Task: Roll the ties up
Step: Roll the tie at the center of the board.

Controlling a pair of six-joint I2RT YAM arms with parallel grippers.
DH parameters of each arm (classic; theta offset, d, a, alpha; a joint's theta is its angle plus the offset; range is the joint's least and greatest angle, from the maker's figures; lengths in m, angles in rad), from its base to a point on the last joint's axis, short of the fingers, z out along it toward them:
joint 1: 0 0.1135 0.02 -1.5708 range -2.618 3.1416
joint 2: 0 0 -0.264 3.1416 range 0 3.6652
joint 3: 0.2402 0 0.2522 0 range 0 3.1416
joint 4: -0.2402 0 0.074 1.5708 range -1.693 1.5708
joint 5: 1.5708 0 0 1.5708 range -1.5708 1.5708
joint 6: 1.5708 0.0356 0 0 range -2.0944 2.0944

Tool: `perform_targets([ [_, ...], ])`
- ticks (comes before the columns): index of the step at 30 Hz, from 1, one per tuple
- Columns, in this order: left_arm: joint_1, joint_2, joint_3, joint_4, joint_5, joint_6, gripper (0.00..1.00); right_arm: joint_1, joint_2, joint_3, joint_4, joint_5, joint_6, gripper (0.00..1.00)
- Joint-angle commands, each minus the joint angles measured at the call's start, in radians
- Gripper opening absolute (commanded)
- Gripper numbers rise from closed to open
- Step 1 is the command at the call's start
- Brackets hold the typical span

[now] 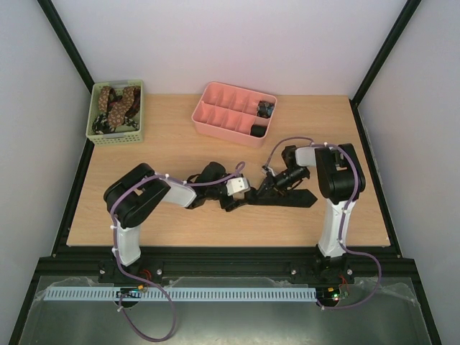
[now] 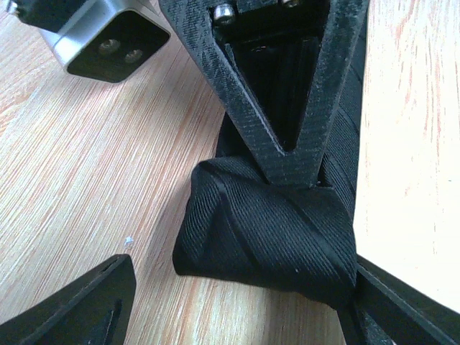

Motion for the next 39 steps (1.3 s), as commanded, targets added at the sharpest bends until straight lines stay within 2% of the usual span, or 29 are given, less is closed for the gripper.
perform_targets([
  [1,-0.007,-0.001,-0.016,0.023,0.036,-0.012,0.80,-0.028,0.074,0.018,-0.074,0.204,-0.036,0.01],
  [9,-0.019,0.093,0.066,0.053,0.078,0.003,0.79,-0.027,0.095,0.027,-0.073,0.255,-0.075,0.01],
  [14,-0.021,0.117,0.101,0.038,0.094,-0.007,0.73,0.000,0.116,0.064,-0.065,0.269,-0.107,0.01],
  [16,-0.021,0.108,0.097,0.023,0.096,-0.009,0.65,0.016,0.130,0.089,-0.059,0.272,-0.110,0.01],
  [19,-0.021,0.076,0.064,-0.009,0.060,0.005,0.43,0.025,0.140,0.138,-0.066,0.267,-0.106,0.02],
  [21,-0.021,0.048,0.027,-0.030,0.023,0.025,0.38,0.023,0.120,0.155,-0.075,0.269,-0.110,0.10],
  [25,-0.021,0.017,-0.027,-0.077,-0.027,0.044,0.36,0.020,0.025,0.157,-0.121,0.215,-0.107,0.32],
  [28,-0.022,0.021,-0.025,-0.106,-0.047,0.039,0.36,0.025,-0.043,0.139,-0.144,0.128,-0.080,0.43],
  [32,-0.028,0.027,-0.014,-0.109,-0.056,0.036,0.36,0.072,-0.085,0.116,-0.115,0.089,-0.018,0.46],
  [39,-0.035,0.036,-0.007,-0.116,-0.065,0.051,0.36,0.110,-0.028,0.112,-0.029,0.181,0.043,0.38],
])
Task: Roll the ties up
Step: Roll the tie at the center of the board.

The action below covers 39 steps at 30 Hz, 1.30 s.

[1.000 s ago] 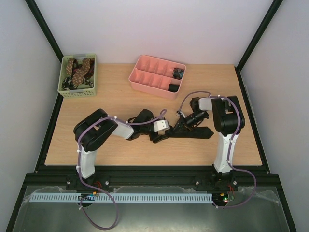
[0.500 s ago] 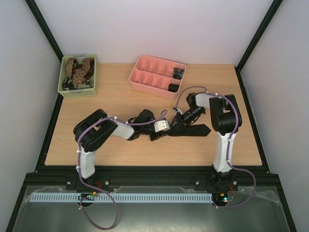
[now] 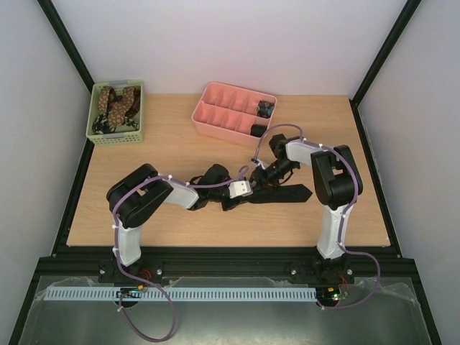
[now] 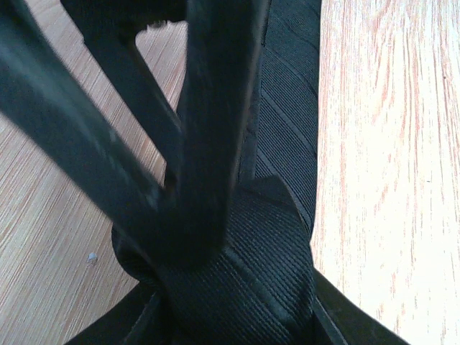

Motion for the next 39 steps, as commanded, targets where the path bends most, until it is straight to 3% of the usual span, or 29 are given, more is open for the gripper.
perform_targets([
  [1,-0.005,0.018,-0.017,-0.113,-0.054,0.028,0.36,0.004,0.037,-0.011,0.033,0.076,0.045,0.34],
  [5,-0.004,0.020,-0.018,-0.118,-0.065,0.027,0.37,0.005,0.038,-0.014,-0.003,0.094,0.014,0.08],
  [7,-0.005,0.021,-0.018,-0.118,-0.070,0.022,0.37,0.004,0.020,-0.022,-0.018,0.093,0.001,0.02],
  [11,-0.003,0.026,-0.012,-0.115,-0.079,0.000,0.43,-0.001,-0.006,-0.045,-0.051,0.101,-0.018,0.01],
  [15,0.012,0.005,-0.014,-0.088,-0.032,-0.044,0.65,-0.014,-0.006,-0.113,-0.002,0.149,-0.035,0.01],
  [19,0.020,-0.037,-0.021,-0.049,0.039,-0.074,0.75,-0.042,0.015,-0.164,0.064,0.241,-0.069,0.01],
  [30,0.021,-0.013,-0.003,0.029,0.133,-0.191,0.83,-0.055,-0.033,-0.229,0.163,0.323,-0.106,0.01],
  [39,0.046,-0.009,-0.010,0.017,0.060,-0.120,0.82,0.031,0.075,-0.080,0.169,0.294,-0.105,0.01],
])
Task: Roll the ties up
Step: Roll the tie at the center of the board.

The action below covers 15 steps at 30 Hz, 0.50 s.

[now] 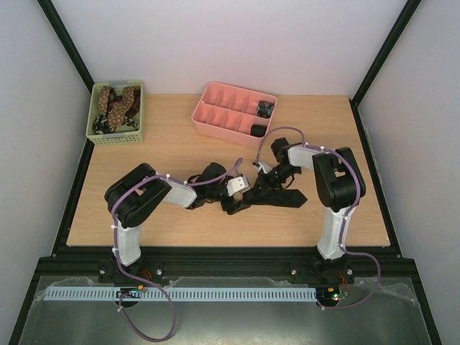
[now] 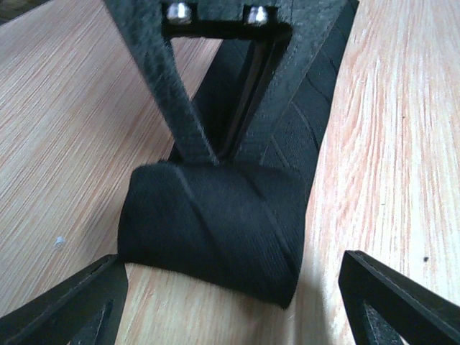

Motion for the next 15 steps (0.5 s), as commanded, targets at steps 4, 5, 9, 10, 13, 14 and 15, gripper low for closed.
perform_targets([
  [4,-0.012,-0.012,-0.020,0.009,-0.218,0.149,0.81,0.033,0.138,0.104,-0.002,0.206,-0.034,0.01],
  [5,-0.013,-0.015,-0.024,0.021,-0.235,0.147,0.82,0.033,0.140,0.116,-0.009,0.207,-0.037,0.01],
  [9,-0.014,-0.022,-0.031,0.061,-0.238,0.120,0.84,0.037,0.141,0.145,-0.038,0.197,-0.039,0.01],
  [10,-0.015,-0.020,-0.030,0.066,-0.238,0.113,0.84,0.037,0.141,0.148,-0.044,0.195,-0.040,0.01],
  [13,-0.030,-0.002,-0.015,0.068,-0.260,0.114,0.84,0.043,0.137,0.152,-0.056,0.187,-0.037,0.01],
  [14,-0.031,0.008,-0.006,0.058,-0.274,0.114,0.84,0.046,0.133,0.155,-0.064,0.184,-0.035,0.01],
  [15,-0.032,0.019,0.003,0.046,-0.290,0.116,0.83,0.047,0.130,0.161,-0.072,0.180,-0.032,0.01],
])
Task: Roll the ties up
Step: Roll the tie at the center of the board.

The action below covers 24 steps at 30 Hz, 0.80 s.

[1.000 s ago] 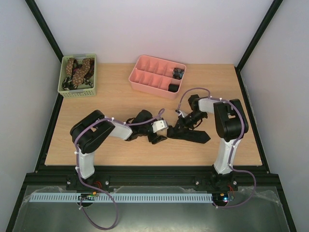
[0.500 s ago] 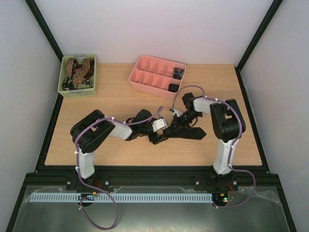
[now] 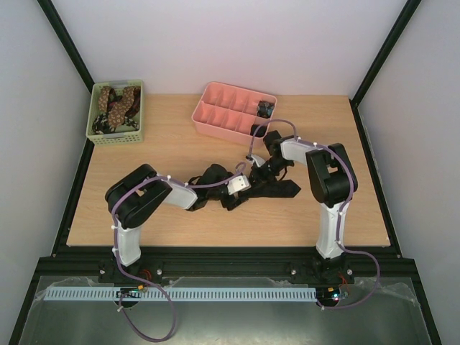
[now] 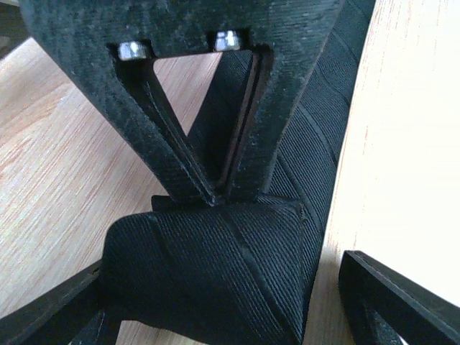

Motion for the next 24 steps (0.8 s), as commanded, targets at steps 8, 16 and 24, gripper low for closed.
perform_targets([
  [8,-0.012,0.035,0.000,-0.051,-0.120,0.031,0.76,0.014,-0.009,0.024,-0.095,0.106,0.012,0.01],
  [16,-0.013,0.052,0.015,-0.091,-0.130,0.019,0.72,0.016,-0.016,0.082,-0.161,0.056,0.059,0.02],
  [24,-0.015,0.061,0.025,-0.122,-0.140,0.018,0.71,0.015,-0.061,-0.029,-0.190,-0.057,0.136,0.01],
])
